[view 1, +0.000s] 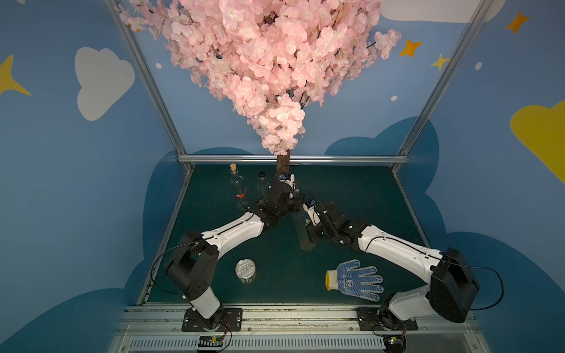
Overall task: Remove the label from the bottle
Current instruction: Tear open the label from the bottle.
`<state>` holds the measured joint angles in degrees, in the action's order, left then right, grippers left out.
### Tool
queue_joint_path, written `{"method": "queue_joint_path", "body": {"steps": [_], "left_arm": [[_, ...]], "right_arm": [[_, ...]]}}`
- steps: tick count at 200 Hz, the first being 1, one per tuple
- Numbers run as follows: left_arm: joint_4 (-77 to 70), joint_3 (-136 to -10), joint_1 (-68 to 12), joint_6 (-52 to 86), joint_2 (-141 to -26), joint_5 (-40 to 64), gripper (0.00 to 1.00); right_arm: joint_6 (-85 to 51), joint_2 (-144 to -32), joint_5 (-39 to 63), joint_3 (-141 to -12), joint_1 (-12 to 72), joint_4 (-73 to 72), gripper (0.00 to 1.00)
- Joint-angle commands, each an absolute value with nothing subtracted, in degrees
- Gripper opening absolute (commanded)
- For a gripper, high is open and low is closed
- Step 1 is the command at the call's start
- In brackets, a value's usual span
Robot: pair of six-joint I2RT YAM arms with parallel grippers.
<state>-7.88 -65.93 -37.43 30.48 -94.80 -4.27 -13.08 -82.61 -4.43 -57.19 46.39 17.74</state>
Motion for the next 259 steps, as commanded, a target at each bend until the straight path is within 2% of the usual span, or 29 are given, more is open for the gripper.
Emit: {"method": "queue_joint_path", "body": {"steps": [1, 259], "left_arm": [[-2.3, -66.8, -37.9, 27.1, -94.2, -2.8, 0.02], [-0.3, -67.8, -38.0, 26.0, -96.3, -2.6, 0.02]], "right_arm": [[-13.9, -82.1, -12.3, -55.7, 43.4, 18.2, 0.0], [-14.0, -80.1, -9.5, -53.6, 41.4, 16.4, 0.0]]}}
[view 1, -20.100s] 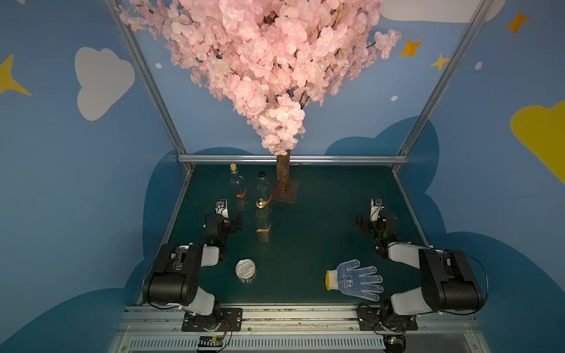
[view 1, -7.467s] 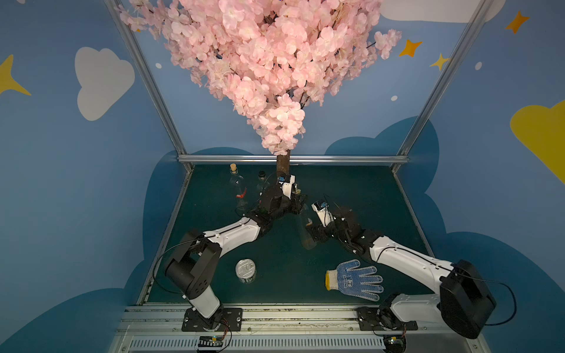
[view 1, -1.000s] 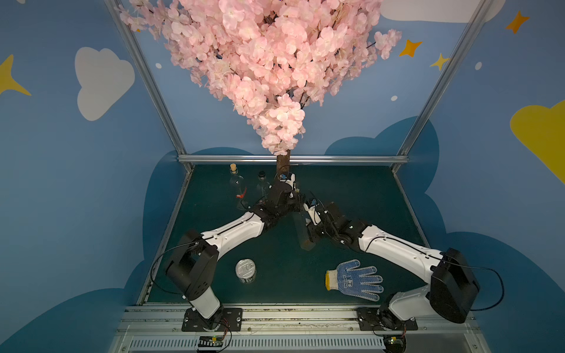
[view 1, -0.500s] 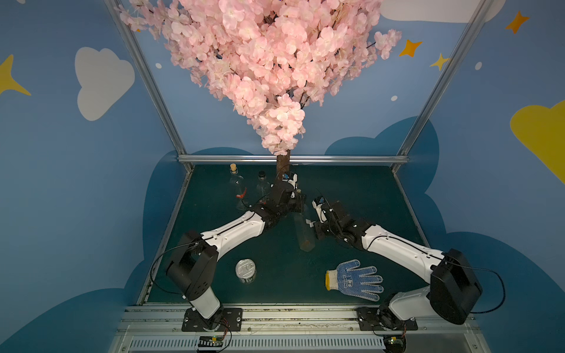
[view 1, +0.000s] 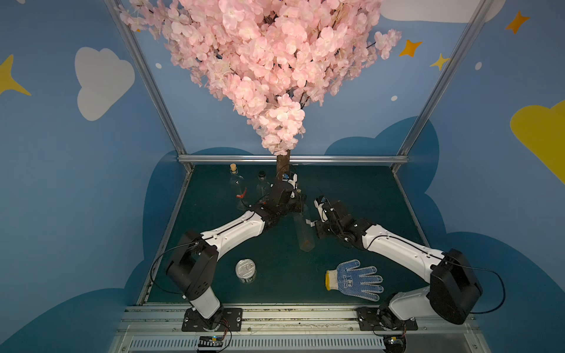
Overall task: Remove the label from the bottle
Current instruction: Tear open the label from the bottle.
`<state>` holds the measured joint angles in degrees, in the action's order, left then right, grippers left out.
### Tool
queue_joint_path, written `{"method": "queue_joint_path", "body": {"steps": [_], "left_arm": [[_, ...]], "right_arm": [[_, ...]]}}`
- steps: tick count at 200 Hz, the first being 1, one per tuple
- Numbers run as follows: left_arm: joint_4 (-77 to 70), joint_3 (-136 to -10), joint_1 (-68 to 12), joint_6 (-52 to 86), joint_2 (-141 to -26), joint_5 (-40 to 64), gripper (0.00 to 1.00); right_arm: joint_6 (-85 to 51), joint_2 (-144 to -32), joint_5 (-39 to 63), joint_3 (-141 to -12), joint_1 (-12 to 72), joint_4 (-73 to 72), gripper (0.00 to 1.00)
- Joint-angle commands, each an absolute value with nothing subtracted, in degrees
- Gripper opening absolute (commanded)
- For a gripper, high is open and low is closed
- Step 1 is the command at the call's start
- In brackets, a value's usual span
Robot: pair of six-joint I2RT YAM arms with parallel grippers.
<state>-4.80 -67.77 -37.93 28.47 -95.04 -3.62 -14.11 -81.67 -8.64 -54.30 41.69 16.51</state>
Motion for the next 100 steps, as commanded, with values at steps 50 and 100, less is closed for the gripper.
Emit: {"method": "queue_joint_path", "body": {"steps": [50, 100], "left_arm": [[-1.0, -67.3, -38.0, 26.0, -96.2, -2.5, 0.02], [-1.4, -67.1, -38.0, 25.9, -96.1, -2.3, 0.02]], "right_arm": [[-13.5, -79.8, -9.1, -53.7, 41.6, 16.4, 0.0], [-13.1, -79.1, -8.5, -53.4, 41.7, 16.1, 0.0]]}}
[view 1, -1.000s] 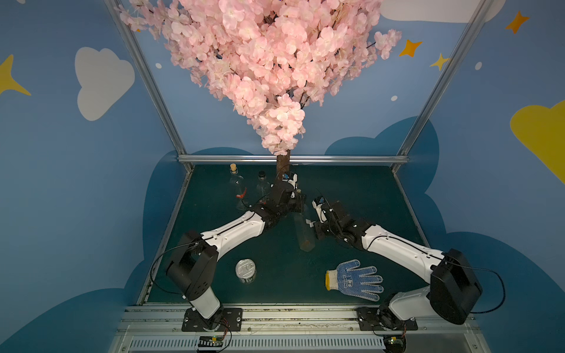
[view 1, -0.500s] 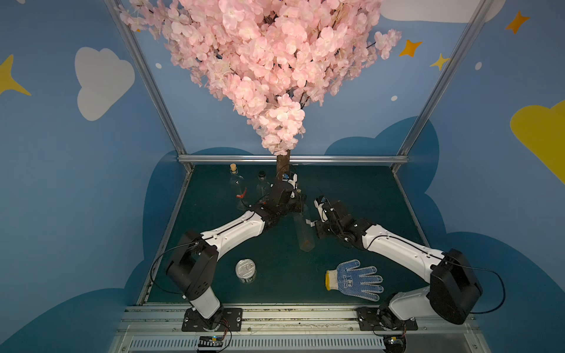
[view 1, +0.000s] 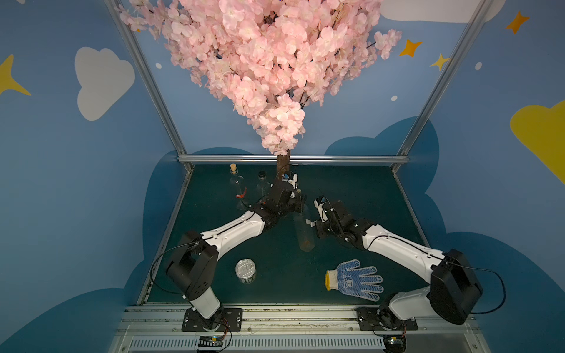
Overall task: Remove the label from the bottle
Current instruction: Tear open the label from the bottle.
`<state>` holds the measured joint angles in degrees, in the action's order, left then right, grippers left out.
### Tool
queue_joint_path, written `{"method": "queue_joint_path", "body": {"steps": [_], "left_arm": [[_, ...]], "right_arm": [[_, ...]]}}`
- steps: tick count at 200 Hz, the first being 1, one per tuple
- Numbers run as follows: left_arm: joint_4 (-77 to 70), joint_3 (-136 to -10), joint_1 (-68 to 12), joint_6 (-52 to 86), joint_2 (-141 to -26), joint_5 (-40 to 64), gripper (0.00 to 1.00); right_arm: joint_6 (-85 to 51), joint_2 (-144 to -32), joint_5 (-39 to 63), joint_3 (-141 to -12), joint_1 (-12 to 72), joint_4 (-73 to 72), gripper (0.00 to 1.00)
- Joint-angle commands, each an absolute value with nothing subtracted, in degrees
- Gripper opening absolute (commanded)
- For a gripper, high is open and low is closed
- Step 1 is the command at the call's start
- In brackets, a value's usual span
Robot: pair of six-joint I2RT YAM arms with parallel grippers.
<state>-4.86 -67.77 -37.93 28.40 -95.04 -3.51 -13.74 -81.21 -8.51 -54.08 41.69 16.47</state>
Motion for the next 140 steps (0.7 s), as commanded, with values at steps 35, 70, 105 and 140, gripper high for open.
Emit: {"method": "queue_joint_path", "body": {"steps": [35, 70, 105, 140], "left_arm": [[-1.8, -67.0, -38.0, 25.6, -96.0, -2.1, 0.02], [-2.2, -66.7, -38.0, 25.2, -95.9, -2.0, 0.02], [-2.2, -66.5, -37.9, 25.0, -95.6, -2.0, 0.02], [-2.5, -66.3, -37.8, 24.8, -95.4, -1.7, 0.02]], "right_arm": [[-12.7, -79.2, -8.7, -53.6, 41.5, 16.5, 0.0], [-12.5, -79.1, -8.5, -53.9, 41.6, 16.7, 0.0], [-12.5, -79.3, -8.7, -54.0, 41.6, 17.2, 0.0], [-12.4, -79.0, -9.1, -53.9, 41.6, 18.0, 0.0]]}}
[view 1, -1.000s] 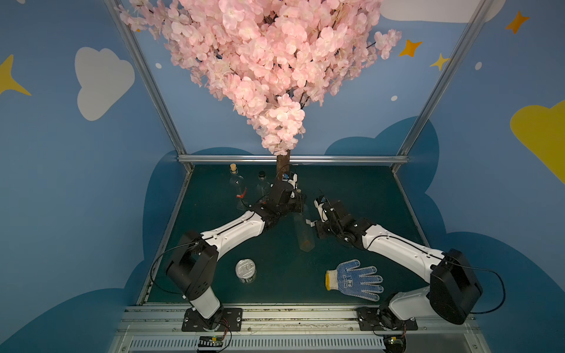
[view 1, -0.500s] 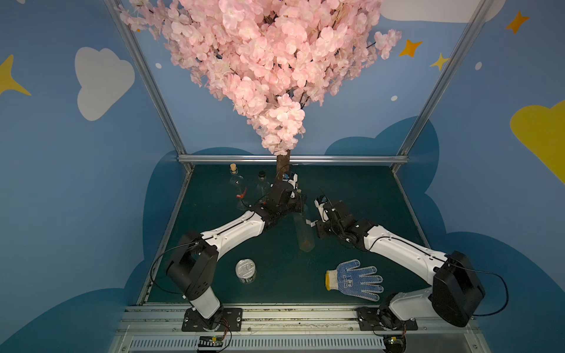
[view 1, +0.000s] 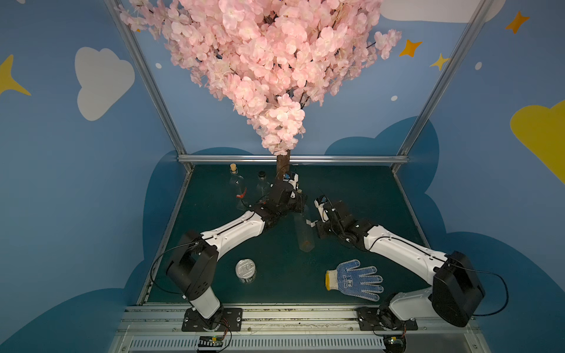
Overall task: Remove the label from the bottle
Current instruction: Tear open the label from the bottle.
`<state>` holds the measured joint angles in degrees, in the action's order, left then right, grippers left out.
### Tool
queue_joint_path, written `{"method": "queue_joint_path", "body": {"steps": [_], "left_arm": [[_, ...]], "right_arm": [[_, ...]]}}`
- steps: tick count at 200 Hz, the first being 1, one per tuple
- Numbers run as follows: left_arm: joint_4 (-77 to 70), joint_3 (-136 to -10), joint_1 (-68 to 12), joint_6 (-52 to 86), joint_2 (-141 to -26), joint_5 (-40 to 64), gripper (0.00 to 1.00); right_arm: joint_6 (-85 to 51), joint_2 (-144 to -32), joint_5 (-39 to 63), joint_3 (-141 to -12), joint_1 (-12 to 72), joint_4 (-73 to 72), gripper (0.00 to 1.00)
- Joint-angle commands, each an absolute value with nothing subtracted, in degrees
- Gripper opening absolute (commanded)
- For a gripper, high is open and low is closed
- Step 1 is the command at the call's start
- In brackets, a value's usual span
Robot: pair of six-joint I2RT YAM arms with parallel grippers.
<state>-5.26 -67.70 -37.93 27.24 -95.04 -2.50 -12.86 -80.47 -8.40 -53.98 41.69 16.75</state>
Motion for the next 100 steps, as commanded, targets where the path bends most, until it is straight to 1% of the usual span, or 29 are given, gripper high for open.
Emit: {"method": "queue_joint_path", "body": {"steps": [1, 100], "left_arm": [[-2.6, -66.2, -37.8, 24.9, -95.4, -1.7, 0.02], [-6.0, -63.5, -37.4, 24.8, -94.0, 0.0, 0.02]], "right_arm": [[-12.4, -79.0, -9.1, -53.9, 41.6, 18.1, 0.0], [-12.2, -78.7, -10.1, -53.6, 41.6, 18.4, 0.0]]}}
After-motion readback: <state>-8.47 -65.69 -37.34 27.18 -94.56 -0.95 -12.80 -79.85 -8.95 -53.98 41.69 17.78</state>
